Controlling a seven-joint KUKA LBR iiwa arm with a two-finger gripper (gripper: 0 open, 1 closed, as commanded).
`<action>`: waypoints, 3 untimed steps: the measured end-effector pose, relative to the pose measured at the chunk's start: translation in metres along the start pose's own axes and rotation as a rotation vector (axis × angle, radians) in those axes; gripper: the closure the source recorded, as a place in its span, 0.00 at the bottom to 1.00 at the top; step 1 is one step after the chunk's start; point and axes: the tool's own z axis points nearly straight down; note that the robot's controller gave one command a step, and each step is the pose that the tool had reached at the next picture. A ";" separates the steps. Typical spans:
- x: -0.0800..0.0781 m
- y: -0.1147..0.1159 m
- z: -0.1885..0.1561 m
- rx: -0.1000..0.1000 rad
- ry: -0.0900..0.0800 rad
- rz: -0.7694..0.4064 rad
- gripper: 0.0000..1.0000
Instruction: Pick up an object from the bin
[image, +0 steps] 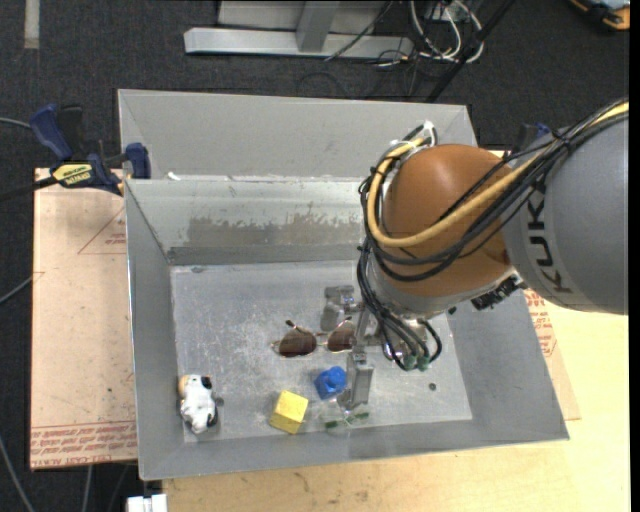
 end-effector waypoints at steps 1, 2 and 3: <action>-0.002 -0.001 -0.004 -0.001 -0.008 0.004 0.00; -0.065 -0.038 0.062 -0.001 -0.016 -0.115 0.00; -0.070 -0.055 0.076 -0.001 -0.006 -0.102 0.00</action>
Offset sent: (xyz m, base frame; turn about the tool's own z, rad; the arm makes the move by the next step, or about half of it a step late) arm 0.0707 -0.0434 -0.0748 -0.1301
